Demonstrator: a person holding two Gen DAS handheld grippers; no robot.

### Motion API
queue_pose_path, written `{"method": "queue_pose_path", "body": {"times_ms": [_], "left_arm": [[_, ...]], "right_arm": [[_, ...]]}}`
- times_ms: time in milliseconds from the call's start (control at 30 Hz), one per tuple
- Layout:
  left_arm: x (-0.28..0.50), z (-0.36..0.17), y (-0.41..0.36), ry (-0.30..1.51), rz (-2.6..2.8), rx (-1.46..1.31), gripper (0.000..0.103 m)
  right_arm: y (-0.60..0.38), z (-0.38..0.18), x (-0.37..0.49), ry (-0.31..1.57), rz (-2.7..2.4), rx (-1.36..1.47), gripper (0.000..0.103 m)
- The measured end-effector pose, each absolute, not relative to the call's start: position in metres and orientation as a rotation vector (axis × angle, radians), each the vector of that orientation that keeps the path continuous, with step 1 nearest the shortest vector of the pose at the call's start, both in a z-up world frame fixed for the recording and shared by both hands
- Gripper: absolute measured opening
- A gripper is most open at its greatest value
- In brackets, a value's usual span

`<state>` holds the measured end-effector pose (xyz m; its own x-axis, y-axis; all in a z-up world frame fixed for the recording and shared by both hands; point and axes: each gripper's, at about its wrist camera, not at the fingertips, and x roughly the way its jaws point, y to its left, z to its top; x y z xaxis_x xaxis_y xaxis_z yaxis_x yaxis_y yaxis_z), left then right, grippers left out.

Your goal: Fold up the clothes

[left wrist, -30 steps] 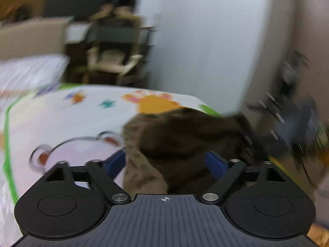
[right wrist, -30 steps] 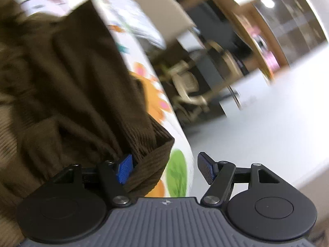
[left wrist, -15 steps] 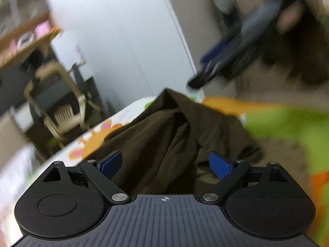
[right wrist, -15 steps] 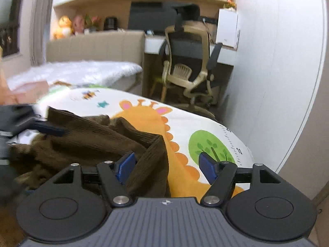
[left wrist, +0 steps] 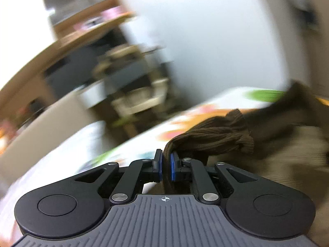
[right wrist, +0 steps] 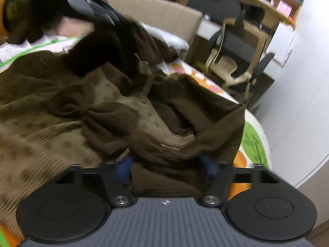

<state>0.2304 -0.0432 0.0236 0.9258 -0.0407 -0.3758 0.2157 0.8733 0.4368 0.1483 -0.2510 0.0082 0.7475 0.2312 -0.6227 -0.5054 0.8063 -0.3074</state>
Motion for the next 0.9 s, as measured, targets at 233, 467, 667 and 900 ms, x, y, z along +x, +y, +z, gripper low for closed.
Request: {"method": "queue_pose_path", "body": {"times_ms": [233,467,667,900], "left_arm": [[0.251,0.02,0.098,0.488,0.167,0.279,0.009],[0.242,-0.001,0.171,0.627,0.303,0.101,0.012],[0.208,0.028,0.174,0.579,0.138,-0.101,0.047],[0.24,0.031,0.111,0.573,-0.22,-0.274,0.081]], "right_arm": [[-0.264,0.031,0.219,0.467,0.126,-0.566,0.02],[-0.314,0.034,0.278,0.565,-0.038,-0.369,0.022],[-0.289,0.07,0.285,0.5,0.087,-0.184,0.055],[-0.23,0.057,0.323,0.689,0.527,0.191,0.067]]}}
